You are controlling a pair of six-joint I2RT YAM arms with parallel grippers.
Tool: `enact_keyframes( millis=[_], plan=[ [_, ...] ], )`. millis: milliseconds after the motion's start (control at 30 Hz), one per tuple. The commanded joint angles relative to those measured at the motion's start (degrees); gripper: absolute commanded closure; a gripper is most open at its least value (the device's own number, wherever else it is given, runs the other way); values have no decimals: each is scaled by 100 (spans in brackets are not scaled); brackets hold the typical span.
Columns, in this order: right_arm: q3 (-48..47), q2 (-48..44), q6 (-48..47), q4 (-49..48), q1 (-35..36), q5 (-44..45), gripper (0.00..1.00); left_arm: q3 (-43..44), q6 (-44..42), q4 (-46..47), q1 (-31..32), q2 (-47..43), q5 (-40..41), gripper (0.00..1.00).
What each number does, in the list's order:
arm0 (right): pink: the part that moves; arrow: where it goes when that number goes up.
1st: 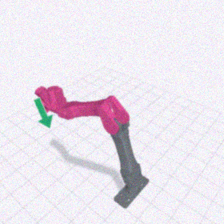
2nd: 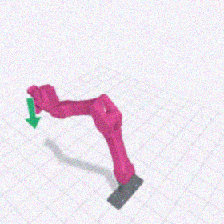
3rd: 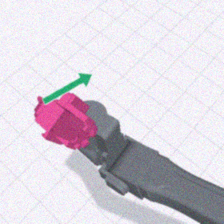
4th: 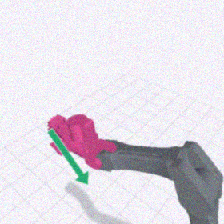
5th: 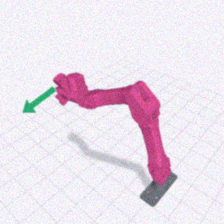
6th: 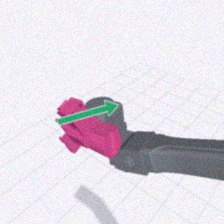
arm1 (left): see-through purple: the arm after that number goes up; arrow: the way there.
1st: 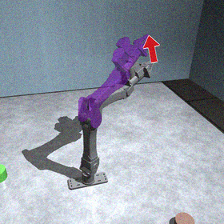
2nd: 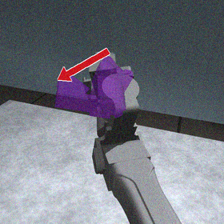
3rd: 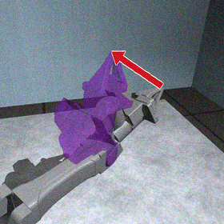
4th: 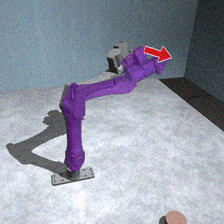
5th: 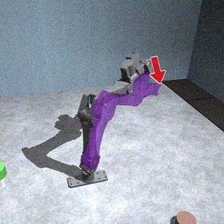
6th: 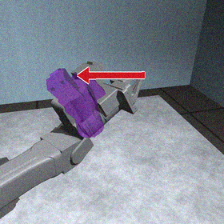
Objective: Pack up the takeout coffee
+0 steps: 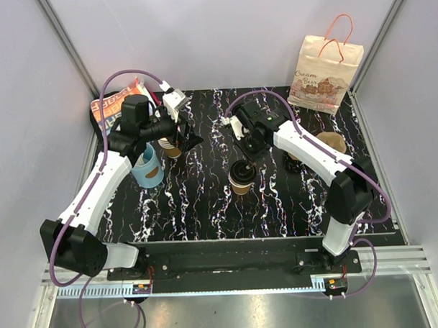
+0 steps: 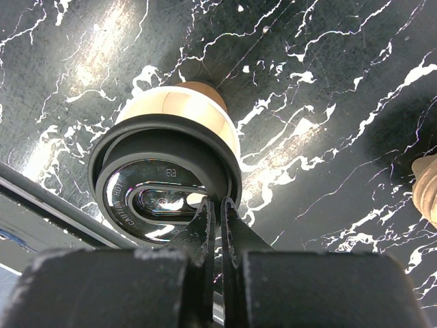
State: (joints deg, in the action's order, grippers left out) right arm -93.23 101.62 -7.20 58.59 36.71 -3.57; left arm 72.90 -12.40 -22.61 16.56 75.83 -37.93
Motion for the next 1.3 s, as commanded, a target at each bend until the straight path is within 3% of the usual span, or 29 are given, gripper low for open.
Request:
enact_keyframes(
  millis=[0, 1267],
  plan=[
    [-178, 112, 52, -58, 82, 155, 100, -13, 27, 310, -12, -192, -21, 1],
    [-169, 375, -9, -286, 302, 568, 96, -13, 203, 407, -12, -192, -206, 1]
  ],
)
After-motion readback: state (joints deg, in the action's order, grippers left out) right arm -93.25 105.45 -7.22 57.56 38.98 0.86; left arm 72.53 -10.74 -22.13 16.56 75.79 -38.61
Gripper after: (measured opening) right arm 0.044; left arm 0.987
